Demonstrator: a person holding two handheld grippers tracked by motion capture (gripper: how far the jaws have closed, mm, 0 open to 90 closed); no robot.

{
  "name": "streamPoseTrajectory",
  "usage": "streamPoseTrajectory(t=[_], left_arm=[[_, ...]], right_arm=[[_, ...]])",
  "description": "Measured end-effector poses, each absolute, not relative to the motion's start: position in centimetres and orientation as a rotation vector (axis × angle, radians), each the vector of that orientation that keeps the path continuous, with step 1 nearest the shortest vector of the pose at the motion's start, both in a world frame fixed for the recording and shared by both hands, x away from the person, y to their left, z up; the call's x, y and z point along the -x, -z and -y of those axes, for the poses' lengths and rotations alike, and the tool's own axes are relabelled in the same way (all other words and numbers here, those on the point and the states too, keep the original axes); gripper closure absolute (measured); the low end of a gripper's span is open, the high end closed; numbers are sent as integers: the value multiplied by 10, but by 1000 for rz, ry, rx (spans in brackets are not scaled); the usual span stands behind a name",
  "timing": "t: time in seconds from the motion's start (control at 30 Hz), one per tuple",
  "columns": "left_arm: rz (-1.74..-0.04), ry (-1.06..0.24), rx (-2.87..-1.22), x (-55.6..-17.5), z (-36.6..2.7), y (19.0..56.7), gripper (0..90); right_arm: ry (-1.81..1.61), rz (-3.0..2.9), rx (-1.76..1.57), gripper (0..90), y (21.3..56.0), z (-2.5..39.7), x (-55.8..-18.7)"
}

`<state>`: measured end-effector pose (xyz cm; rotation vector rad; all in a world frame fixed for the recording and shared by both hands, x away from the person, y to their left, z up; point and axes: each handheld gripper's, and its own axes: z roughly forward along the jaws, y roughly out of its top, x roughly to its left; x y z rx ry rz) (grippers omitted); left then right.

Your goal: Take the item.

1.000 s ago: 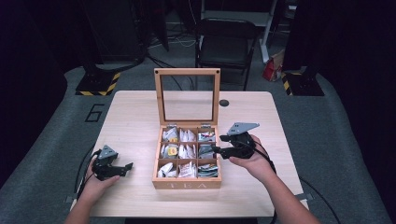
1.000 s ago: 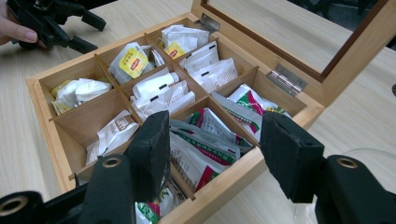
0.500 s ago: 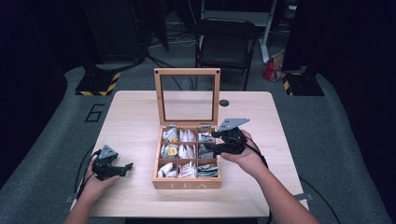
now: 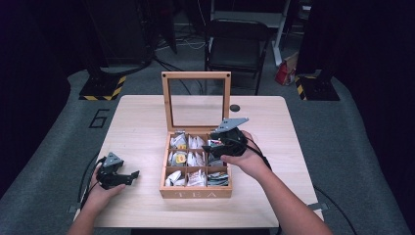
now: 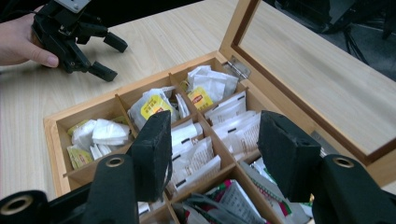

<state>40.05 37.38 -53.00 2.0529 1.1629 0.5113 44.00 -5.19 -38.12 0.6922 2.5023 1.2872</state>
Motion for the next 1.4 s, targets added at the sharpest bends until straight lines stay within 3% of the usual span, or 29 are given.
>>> streamPoseTrajectory(t=[0.73, 1.4], left_arm=[[-1160, -511, -2055, -401, -374, 530, 147], [-1160, -510, -2054, -401, -374, 530, 147]], right_arm=[[-1281, -2545, -596, 447, 371, 14, -456], [-1273, -2622, -519, 457, 398, -14, -464]])
